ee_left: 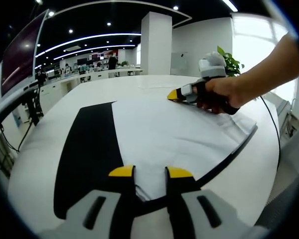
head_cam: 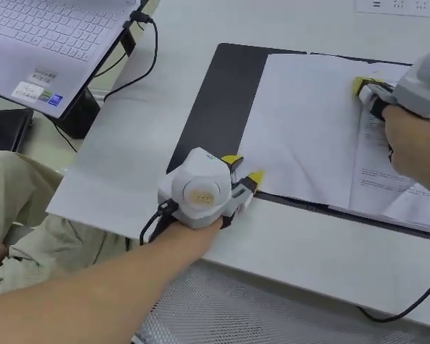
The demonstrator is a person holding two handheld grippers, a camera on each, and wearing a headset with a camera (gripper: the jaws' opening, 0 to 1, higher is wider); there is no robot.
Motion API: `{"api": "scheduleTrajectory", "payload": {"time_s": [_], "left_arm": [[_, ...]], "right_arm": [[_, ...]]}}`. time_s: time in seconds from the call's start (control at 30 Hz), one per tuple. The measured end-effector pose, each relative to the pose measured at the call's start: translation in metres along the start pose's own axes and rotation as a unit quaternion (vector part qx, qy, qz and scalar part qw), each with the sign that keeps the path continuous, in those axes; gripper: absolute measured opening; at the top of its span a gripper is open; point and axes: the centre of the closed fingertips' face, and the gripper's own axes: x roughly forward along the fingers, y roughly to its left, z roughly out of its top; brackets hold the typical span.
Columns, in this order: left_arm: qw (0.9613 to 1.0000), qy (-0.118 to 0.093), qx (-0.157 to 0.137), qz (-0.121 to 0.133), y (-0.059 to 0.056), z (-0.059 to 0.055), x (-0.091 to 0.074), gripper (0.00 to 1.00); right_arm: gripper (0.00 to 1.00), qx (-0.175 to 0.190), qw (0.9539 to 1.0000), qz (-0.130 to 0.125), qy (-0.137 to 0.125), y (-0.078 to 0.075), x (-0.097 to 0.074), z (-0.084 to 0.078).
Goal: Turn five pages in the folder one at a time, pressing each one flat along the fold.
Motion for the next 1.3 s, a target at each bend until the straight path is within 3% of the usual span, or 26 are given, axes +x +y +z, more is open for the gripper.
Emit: {"api": "scheduleTrajectory", "payload": {"time_s": [0.27,0.97,1.3], "left_arm": [[1.0,-0.001,0.0,0.0,-0.001,0.001,-0.001,0.22],[1.0,-0.002,-0.002,0.001,-0.001,0.0,0.001,0.22],[1.0,-0.002,-0.002,0.001,-0.002,0.003,-0.002,0.22]], "right_arm": [[0.0,0.009,0.9999,0.013,0.003,0.013,-0.024,-0.012],[0.0,0.032,0.9994,0.014,0.005,0.04,-0.084,-0.043],[0.0,0.012,0.9995,0.024,0.018,0.054,-0.111,-0.064]]}}
